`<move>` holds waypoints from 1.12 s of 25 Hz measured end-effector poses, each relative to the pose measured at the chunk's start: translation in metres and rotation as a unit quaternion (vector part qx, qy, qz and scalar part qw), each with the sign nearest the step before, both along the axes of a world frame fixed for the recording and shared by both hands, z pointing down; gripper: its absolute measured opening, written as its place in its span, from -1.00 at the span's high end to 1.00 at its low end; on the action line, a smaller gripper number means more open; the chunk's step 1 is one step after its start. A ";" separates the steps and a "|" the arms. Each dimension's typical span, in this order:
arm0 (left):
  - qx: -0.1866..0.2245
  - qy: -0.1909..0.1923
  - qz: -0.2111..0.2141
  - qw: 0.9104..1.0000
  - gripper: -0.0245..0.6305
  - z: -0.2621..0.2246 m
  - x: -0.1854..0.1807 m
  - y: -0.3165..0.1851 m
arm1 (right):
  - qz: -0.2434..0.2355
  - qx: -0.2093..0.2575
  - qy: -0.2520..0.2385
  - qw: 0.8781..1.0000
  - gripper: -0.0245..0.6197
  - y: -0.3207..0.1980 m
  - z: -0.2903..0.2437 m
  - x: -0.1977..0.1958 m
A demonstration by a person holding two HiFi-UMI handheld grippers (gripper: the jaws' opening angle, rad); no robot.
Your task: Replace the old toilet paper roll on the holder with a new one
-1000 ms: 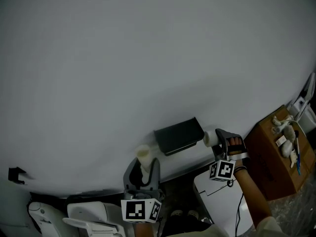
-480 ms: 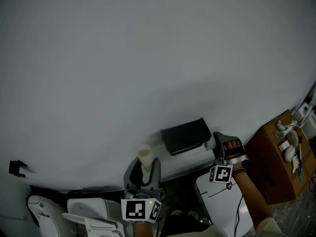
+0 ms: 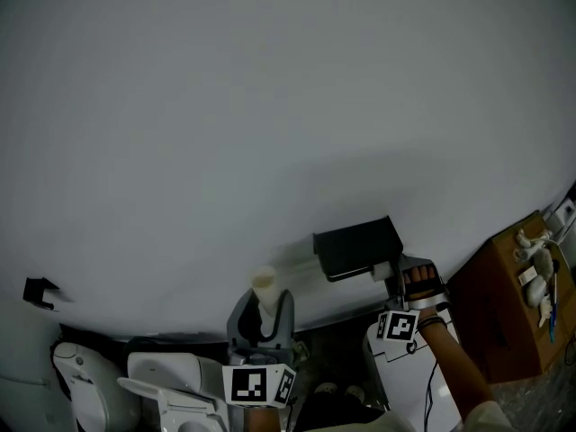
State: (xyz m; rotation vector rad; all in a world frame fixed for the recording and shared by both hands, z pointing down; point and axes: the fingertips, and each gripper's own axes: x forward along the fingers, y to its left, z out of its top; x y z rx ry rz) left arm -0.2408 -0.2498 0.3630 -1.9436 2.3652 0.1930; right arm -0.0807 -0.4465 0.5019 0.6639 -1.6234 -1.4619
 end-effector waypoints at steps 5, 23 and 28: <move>-0.004 0.001 -0.016 1.000 0.32 0.003 -0.009 0.012 | -0.021 0.005 -0.014 1.000 -0.02 0.020 -0.003 -0.022; -0.006 -0.001 -0.032 0.999 0.32 0.002 -0.015 0.030 | -0.063 -0.009 -0.036 0.997 -0.06 0.071 -0.007 -0.047; -0.002 -0.006 -0.017 1.000 0.32 -0.002 -0.006 0.021 | -0.069 -0.044 -0.071 0.994 -0.06 0.091 -0.017 -0.038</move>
